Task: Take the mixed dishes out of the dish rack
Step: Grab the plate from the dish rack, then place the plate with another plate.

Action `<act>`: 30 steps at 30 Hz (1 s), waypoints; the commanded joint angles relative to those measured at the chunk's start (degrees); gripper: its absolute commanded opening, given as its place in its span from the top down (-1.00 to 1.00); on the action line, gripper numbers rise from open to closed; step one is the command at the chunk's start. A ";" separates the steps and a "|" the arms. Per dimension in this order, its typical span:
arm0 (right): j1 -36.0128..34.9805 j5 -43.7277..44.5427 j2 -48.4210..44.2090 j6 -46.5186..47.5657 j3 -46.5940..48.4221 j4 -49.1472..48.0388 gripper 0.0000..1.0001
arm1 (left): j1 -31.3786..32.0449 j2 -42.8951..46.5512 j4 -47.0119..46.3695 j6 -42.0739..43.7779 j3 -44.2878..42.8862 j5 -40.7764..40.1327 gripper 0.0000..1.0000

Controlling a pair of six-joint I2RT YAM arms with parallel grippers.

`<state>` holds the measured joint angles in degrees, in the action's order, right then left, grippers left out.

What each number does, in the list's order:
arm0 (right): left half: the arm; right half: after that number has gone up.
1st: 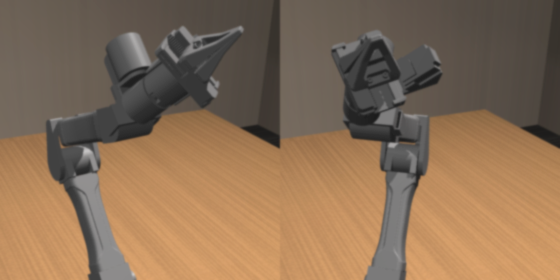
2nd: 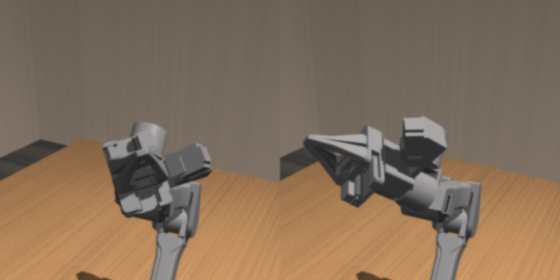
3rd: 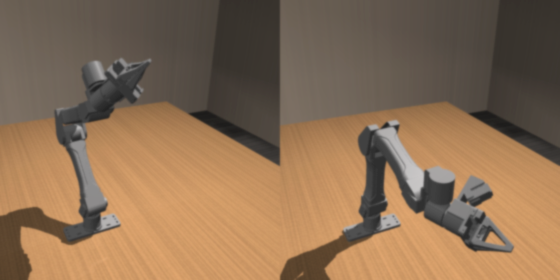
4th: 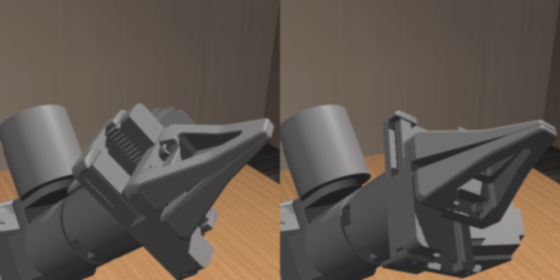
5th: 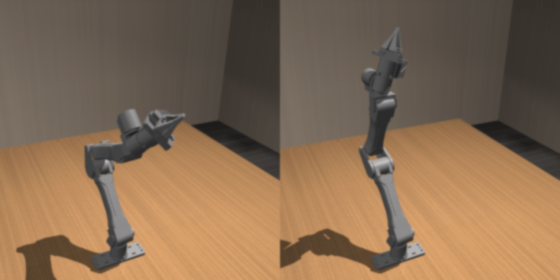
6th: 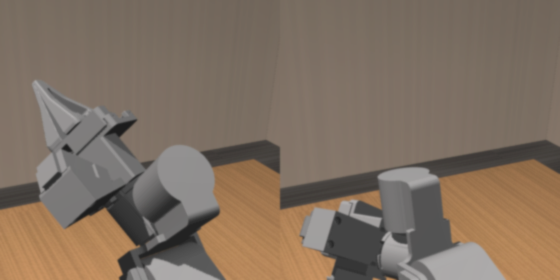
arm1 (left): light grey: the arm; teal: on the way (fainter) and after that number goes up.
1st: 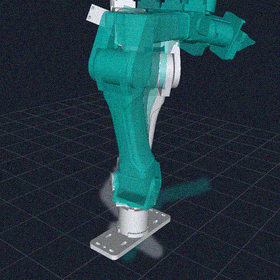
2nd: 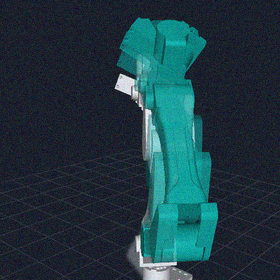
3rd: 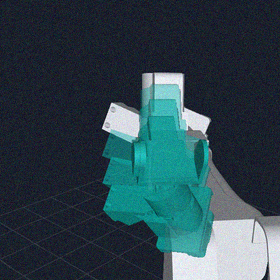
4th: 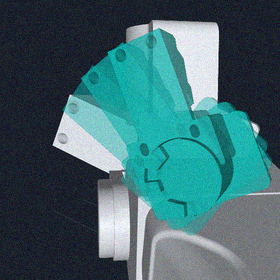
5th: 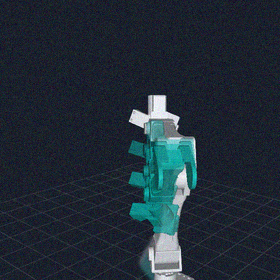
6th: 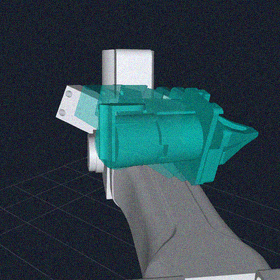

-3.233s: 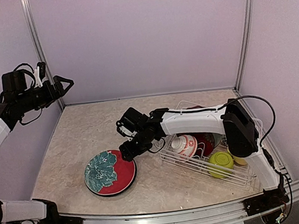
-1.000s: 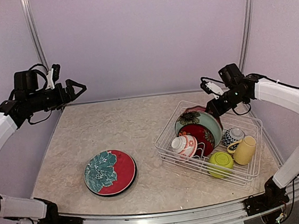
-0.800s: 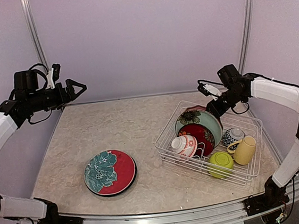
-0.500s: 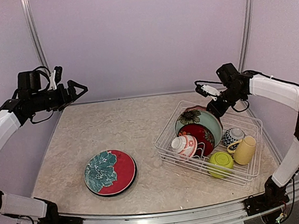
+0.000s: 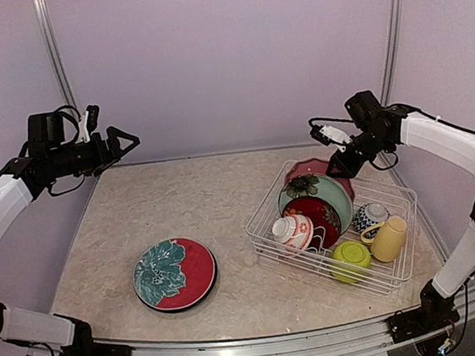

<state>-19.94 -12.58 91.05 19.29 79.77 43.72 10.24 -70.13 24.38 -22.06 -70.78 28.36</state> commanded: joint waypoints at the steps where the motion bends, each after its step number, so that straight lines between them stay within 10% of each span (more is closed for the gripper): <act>1: -0.78 1.77 -7.54 -5.09 3.92 -3.01 1.00 | -0.45 -0.51 -0.07 -0.52 -1.18 1.68 -0.98; 30: -1.24 18.61 -24.90 -34.40 -0.70 -20.65 1.00 | 0.79 3.93 -0.65 0.00 -0.65 1.09 -0.98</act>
<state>-20.99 7.38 66.83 -6.02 76.55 36.58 10.50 -67.61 24.38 -22.46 -70.78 28.97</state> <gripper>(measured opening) 0.179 0.990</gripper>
